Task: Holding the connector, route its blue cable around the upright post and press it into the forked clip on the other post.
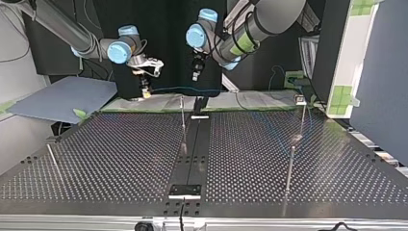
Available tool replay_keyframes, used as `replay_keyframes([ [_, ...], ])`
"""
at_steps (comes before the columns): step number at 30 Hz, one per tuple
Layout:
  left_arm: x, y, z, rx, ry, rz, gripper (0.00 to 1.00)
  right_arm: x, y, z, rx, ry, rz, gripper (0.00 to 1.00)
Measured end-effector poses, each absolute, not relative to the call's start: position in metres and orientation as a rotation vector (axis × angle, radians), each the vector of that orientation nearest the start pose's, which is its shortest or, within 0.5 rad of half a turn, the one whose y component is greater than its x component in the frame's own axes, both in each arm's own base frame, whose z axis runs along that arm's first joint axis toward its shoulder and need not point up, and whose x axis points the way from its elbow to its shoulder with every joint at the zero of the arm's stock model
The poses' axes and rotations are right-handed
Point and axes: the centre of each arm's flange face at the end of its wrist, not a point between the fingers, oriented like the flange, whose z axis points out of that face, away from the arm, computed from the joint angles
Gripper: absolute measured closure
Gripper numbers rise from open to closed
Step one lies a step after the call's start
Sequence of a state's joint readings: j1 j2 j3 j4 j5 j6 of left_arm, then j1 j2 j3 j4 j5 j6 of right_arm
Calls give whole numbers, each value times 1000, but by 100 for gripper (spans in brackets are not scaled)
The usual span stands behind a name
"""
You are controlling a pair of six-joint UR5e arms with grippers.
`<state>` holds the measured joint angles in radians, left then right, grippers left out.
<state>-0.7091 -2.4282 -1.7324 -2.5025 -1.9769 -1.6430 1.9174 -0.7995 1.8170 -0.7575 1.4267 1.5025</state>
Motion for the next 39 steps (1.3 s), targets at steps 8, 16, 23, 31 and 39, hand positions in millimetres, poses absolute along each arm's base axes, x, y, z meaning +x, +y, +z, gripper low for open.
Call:
replay_keyframes([
  [8, 382, -450, -16, 265, 1841, -173, 0, 335, -478, 16, 1822, -1009, 1381, 100],
  [16, 381, -450, -16, 233, 1847, -194, 0, 336, -476, 29, 1796, -1010, 1416, 100],
  [23, 387, -451, -14, 182, 1844, -225, 0, 339, -471, 28, 1810, -999, 1429, 100],
  [31, 396, -453, -15, 111, 1842, -270, 0, 341, -464, 25, 1820, -986, 1441, 100],
  [39, 415, -459, -16, 53, 1836, -326, 0, 344, -460, 25, 1825, -978, 1452, 100],
])
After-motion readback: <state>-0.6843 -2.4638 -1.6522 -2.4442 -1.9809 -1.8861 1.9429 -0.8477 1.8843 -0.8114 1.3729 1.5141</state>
